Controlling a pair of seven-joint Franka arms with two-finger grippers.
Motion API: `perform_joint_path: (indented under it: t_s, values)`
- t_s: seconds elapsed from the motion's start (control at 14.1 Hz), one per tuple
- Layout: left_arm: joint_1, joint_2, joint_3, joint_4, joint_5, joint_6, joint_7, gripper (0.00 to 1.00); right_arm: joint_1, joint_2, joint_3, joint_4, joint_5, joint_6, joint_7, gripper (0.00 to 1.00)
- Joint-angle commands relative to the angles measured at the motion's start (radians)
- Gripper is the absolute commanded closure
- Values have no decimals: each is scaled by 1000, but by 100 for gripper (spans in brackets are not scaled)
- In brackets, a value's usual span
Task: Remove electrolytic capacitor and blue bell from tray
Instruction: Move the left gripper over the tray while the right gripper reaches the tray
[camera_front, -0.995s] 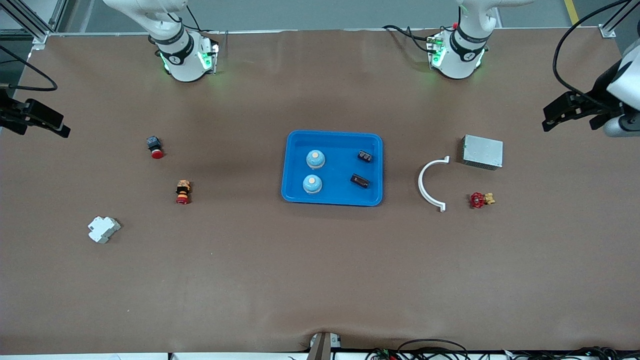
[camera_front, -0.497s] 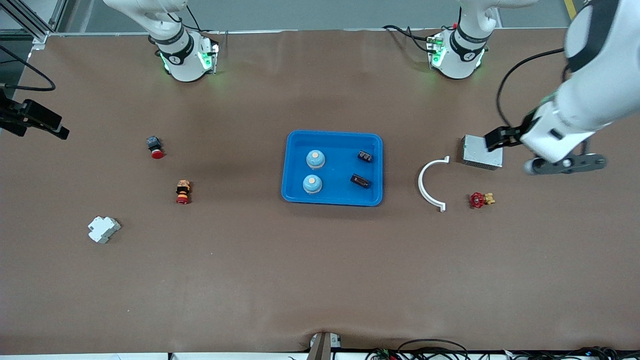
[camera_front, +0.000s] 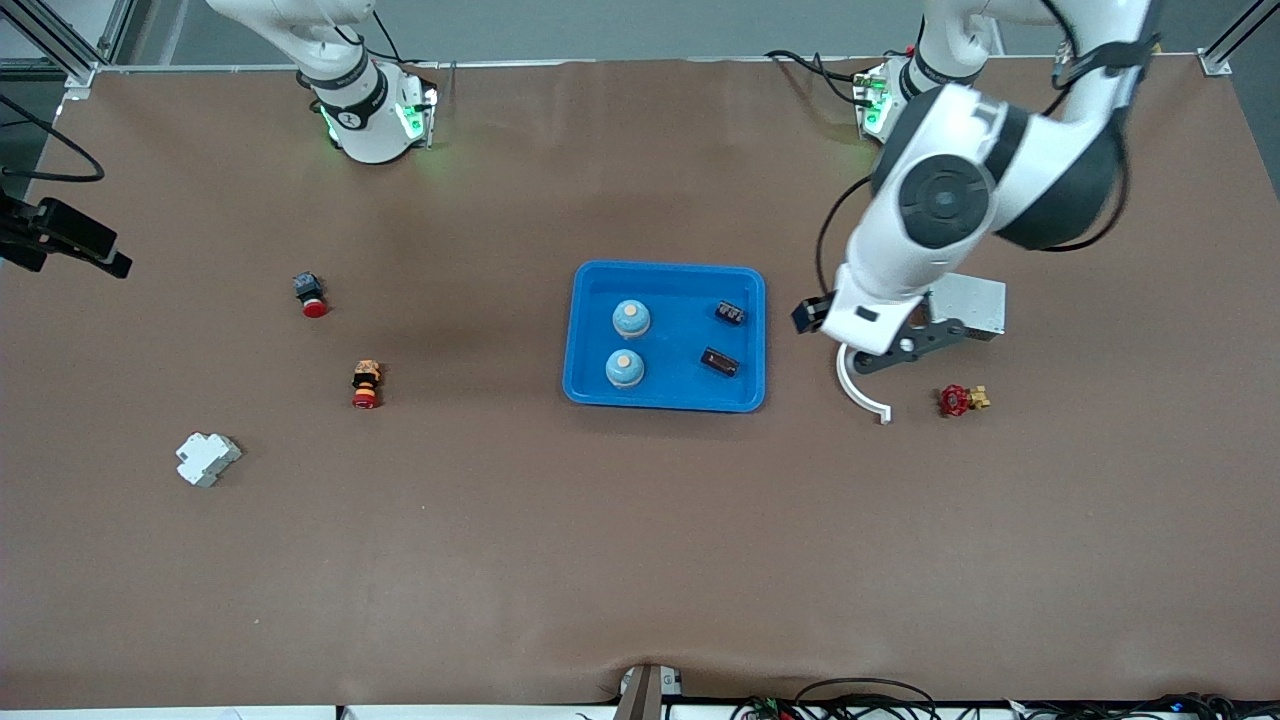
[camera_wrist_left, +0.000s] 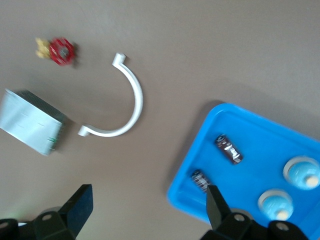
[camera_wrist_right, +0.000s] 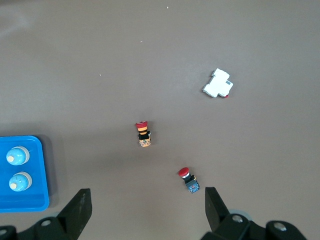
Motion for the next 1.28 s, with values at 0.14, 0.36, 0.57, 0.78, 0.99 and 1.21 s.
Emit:
perform_joint_path:
  t_s: [0.14, 0.36, 0.57, 0.78, 0.99, 1.21]
  values:
    - [-100, 39, 0, -171, 15, 202, -404, 0, 51, -60, 34, -127, 21, 20, 247, 0]
    - [-154, 132, -1, -172, 9, 282, -587, 15, 172, -94, 36, -221, 33, 72, 484, 0]
    - [-197, 220, -1, -175, 9, 351, -700, 18, 311, -94, 39, -289, 87, 167, 713, 0]
    - [-232, 310, 2, -174, 18, 465, -842, 19, 431, -89, 39, -400, 85, 323, 864, 0]
    - [-232, 332, 2, -177, 24, 465, -854, 20, 542, -37, 37, -454, 79, 423, 1018, 0]
    - [-234, 332, 2, -191, 26, 460, -875, 25, 637, 70, 39, -454, 50, 530, 1164, 0]
